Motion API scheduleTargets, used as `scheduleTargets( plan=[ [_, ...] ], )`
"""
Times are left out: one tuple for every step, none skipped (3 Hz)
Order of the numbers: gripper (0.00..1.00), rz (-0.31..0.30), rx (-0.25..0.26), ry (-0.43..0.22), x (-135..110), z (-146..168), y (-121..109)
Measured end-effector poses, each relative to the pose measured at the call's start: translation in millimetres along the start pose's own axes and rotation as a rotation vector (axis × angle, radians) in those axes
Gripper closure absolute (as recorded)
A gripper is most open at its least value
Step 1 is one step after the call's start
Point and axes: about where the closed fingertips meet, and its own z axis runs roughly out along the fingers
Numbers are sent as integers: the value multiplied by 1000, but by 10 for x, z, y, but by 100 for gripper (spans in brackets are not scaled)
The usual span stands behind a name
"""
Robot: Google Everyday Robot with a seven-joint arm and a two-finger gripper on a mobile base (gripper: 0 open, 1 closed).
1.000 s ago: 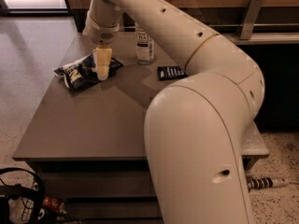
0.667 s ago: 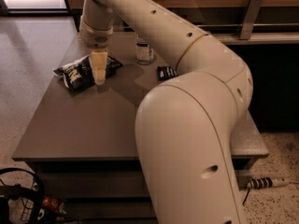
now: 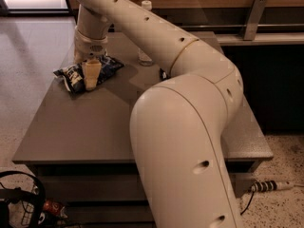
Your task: Pick blue chip bag
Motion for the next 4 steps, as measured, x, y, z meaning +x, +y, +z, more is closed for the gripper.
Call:
scheduleTargets(
  plan=[
    [61,-3,-5,-7,-25,14,-4],
    [83,-3,-5,-7,-28,7,-5],
    [100,-3,-5,-7,-35,12,-13],
    [100,-4,-6,-7,-39,5,-15]
  ],
)
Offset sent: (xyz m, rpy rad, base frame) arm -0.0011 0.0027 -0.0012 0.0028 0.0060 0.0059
